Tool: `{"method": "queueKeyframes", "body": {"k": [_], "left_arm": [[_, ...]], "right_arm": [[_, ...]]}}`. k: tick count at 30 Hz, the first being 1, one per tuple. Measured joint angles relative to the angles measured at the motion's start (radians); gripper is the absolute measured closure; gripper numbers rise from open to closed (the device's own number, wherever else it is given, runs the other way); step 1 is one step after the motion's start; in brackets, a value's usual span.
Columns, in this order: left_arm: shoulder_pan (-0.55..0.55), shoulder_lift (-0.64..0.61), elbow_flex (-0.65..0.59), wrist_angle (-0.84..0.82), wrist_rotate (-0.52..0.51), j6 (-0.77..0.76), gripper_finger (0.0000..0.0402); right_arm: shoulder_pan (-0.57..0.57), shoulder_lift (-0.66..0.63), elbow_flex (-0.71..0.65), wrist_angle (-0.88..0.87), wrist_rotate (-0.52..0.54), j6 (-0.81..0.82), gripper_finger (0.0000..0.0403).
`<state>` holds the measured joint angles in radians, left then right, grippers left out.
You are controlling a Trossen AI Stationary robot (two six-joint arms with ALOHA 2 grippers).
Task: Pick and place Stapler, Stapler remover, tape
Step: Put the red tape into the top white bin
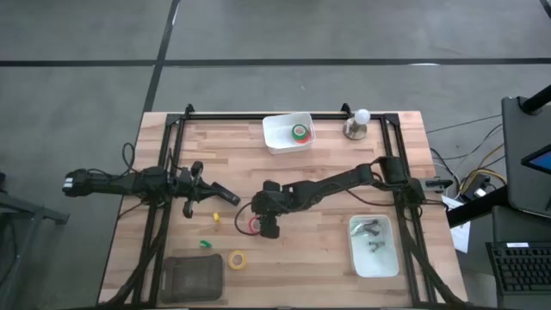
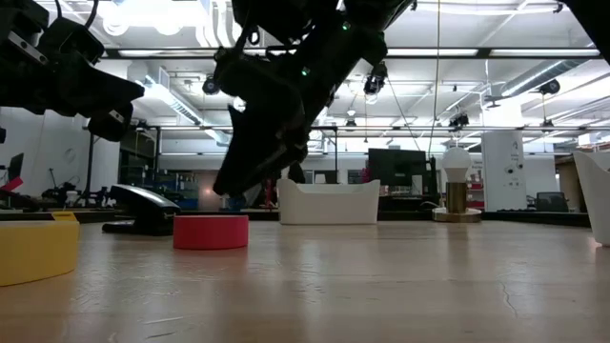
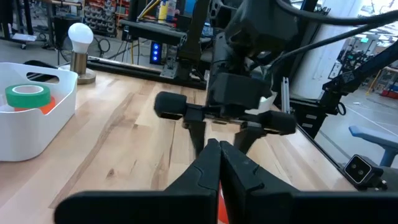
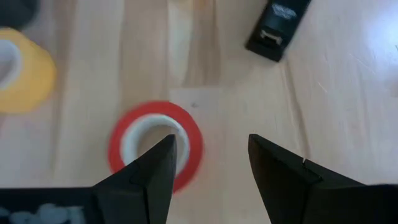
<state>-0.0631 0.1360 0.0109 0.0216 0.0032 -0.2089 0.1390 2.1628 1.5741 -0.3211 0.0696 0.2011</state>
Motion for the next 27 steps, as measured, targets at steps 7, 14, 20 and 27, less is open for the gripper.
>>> {"method": "queueKeyframes", "body": {"k": [7,14,20,27], "left_arm": [[0.0,0.0,0.0,0.0,0.0,0.0,0.0394],[0.0,0.0,0.0,0.0,0.0,0.0,0.0394],[0.0,0.0,0.0,0.0,0.0,0.0,0.0394],[0.0,0.0,0.0,0.0,0.0,0.0,0.0394]], "right_arm": [[0.013,-0.001,-0.025,0.029,0.007,0.033,0.0207],[0.014,-0.001,-0.041,0.056,0.016,0.055,0.0209],[0.015,-0.001,-0.06,0.079,0.016,0.067,0.021],[0.016,-0.001,-0.091,0.118,0.014,0.107,0.0219]]}}
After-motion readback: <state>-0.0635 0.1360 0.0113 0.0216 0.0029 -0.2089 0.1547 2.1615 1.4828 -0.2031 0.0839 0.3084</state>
